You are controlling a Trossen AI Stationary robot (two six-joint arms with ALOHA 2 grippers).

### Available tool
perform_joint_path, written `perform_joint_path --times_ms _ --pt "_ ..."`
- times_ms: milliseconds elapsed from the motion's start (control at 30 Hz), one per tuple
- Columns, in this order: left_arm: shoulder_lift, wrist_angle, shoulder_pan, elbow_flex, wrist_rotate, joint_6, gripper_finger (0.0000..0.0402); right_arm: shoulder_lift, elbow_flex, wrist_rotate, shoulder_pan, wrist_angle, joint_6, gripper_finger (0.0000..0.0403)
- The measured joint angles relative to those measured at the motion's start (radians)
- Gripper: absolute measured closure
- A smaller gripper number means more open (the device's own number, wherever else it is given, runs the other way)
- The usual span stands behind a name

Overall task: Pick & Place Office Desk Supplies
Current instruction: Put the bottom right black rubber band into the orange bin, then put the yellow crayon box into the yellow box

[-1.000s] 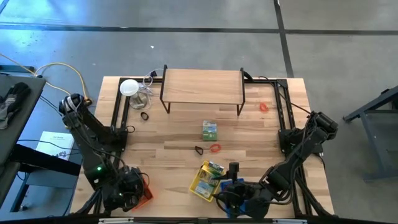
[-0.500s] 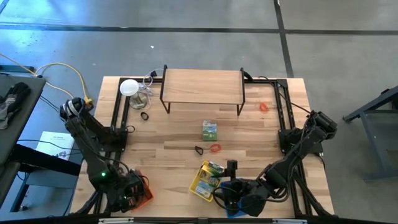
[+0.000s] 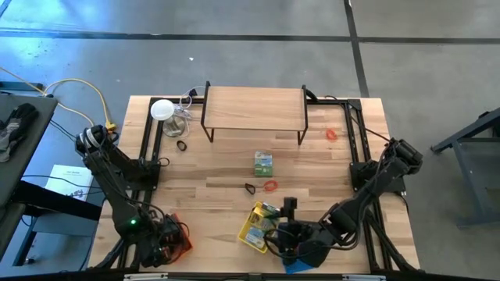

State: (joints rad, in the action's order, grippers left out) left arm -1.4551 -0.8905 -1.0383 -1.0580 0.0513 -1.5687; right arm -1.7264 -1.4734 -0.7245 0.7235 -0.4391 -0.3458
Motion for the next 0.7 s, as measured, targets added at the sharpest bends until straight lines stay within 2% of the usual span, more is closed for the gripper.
perform_joint_path --times_ms 100,200,500,700 --pt "0.000 -0.001 0.015 0.000 0.000 0.010 0.0378 0.000 0.000 0.013 -0.011 -0.001 -0.001 0.0144" --pt "-0.001 -0.006 0.031 0.000 -0.004 0.053 0.0358 0.000 0.000 0.043 -0.021 -0.004 -0.002 0.0144" --pt "-0.014 -0.013 0.080 0.000 0.007 0.072 0.0242 0.000 0.000 0.081 -0.025 -0.085 -0.049 0.0144" --pt "-0.012 -0.012 0.166 -0.009 0.164 0.188 0.0225 0.000 0.000 0.039 -0.029 -0.133 -0.053 0.0144"
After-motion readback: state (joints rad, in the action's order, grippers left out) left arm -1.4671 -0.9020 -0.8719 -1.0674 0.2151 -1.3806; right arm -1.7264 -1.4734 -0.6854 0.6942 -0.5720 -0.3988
